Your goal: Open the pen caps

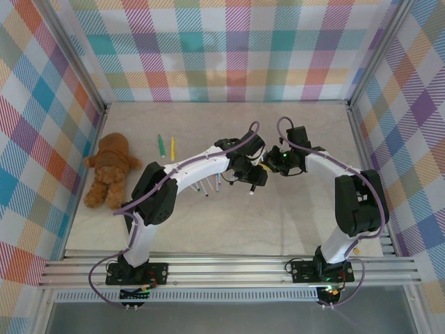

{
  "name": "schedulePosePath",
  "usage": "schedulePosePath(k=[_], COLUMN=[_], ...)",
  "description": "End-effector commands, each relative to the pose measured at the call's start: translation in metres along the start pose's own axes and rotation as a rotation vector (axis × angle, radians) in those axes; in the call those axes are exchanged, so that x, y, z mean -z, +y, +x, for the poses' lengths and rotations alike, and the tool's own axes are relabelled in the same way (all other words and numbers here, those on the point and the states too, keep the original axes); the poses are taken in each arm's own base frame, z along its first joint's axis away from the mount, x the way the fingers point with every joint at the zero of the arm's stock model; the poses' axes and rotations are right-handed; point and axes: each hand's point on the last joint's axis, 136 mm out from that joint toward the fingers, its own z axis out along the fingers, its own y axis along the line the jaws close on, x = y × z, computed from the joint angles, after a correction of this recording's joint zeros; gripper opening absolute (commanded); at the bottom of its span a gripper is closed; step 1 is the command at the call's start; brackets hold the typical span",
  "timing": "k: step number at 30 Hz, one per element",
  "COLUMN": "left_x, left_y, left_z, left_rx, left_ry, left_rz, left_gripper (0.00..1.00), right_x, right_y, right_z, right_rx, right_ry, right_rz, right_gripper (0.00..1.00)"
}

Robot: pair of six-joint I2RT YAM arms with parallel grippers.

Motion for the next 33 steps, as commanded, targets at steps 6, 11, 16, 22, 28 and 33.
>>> schedulePosePath(k=[6,11,16,22,28,33], left_x=[-0.017,-0.017,-0.002,0.031,0.067,0.091], left_y=[-0.003,0.0,0.007,0.028,0.063,0.111], left_z=[0.011,0.034,0.073,0.07,0.031,0.008], left_rx=[0.015,0.008,0.011,0.007,0.07,0.157], left_ry=[0.054,0.074,0.113,0.056,-0.039,-0.102], left_rz=[0.031,0.044,0.031,-0.049,-0.106,-0.176], left_gripper=[0.0,0.0,0.0,0.0,0.0,0.0], right_x=[0.016,0.028,0.056,0.048,0.035,0.028], right_y=[0.026,0.004,-0.023,-0.032,-0.076,-0.104], right_z=[-0.016,-0.057,-0.116,-0.128,-0.134,-0.139], right_rx=[0.028,-0.024,-0.118,-0.12,-0.118,-0.11], right_ry=[-0.073,-0.192,-0.312,-0.294,-0.276,-0.269], right_rz=[-0.032,0.069,0.091,0.124,0.337,0.464], right_gripper=[0.0,0.0,0.0,0.0,0.0,0.0])
